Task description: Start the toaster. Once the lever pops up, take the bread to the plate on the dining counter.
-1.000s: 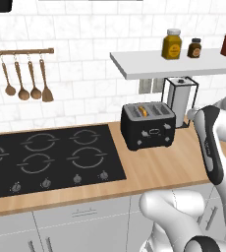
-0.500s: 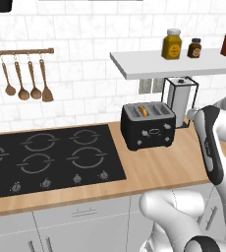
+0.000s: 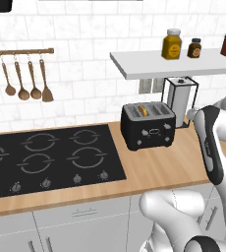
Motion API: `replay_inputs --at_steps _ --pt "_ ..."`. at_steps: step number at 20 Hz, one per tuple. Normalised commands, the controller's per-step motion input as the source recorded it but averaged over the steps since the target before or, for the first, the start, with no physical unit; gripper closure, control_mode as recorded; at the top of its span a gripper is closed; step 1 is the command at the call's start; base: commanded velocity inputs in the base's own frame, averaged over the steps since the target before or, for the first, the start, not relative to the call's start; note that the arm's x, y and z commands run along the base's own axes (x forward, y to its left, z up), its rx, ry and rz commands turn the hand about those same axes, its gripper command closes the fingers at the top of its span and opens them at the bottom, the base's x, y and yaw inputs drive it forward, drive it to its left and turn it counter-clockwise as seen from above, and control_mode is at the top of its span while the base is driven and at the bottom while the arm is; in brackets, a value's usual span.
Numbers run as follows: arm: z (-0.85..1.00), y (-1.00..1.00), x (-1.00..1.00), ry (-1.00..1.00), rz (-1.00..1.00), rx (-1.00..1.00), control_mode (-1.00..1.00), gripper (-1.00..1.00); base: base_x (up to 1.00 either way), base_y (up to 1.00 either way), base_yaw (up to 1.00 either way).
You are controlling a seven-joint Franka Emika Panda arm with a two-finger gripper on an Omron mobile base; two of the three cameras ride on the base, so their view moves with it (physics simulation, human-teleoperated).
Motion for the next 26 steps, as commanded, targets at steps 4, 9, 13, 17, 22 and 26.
replay_inputs --at_steps 4,9,13,17,22,26 --pt "0.0 0.0 0.0 0.0 0.0 0.0 -1.0 -1.0 0.0 0.0 0.0" --pt "0.0 0.0 0.0 0.0 0.0 0.0 -1.0 -1.0 0.0 0.0 0.0" --pt "0.0 0.0 0.0 0.0 0.0 0.0 -1.0 -1.0 0.0 0.0 0.0" --pt "0.0 0.0 0.0 0.0 0.0 0.0 -1.0 -1.0 0.0 0.0 0.0" --pt "0.0 0.0 0.0 0.0 0.0 0.0 -1.0 -1.0 0.0 0.0 0.0" --pt "0.0 0.0 0.0 0.0 0.0 0.0 -1.0 -1.0 0.0 0.0 0.0"
